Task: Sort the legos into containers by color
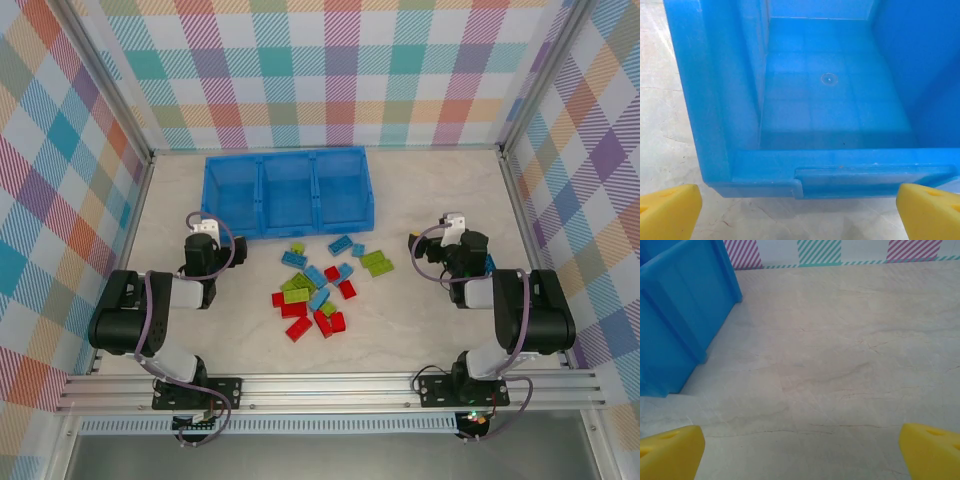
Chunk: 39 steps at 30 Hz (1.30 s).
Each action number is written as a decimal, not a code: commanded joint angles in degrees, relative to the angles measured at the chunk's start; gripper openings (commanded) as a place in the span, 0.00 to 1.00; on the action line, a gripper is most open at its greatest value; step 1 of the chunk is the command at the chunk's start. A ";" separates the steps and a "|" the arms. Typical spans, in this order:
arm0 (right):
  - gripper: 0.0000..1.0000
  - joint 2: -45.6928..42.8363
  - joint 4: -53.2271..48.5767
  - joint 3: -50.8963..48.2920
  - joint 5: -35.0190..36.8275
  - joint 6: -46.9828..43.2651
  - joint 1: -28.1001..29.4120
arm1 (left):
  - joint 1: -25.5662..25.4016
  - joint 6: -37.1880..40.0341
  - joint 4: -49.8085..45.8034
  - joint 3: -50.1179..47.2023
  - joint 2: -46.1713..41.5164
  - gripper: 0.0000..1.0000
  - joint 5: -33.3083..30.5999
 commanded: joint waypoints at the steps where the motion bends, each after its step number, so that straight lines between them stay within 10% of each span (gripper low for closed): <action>1: 1.00 -0.46 2.69 -0.45 -2.65 -1.01 -0.16 | -0.05 0.37 2.30 0.74 -0.67 1.00 -0.02; 23: 1.00 -7.37 6.25 -5.34 13.95 2.12 2.04 | -0.06 0.37 2.22 0.66 -0.62 1.00 -0.02; 30: 1.00 -28.82 -50.55 12.17 15.15 19.22 2.51 | -0.74 0.55 -2.12 0.06 -7.35 1.00 -2.11; 39: 1.00 -10.59 -85.86 34.43 8.17 22.07 -10.63 | -10.64 -9.75 -42.73 13.86 -36.65 1.00 -1.24</action>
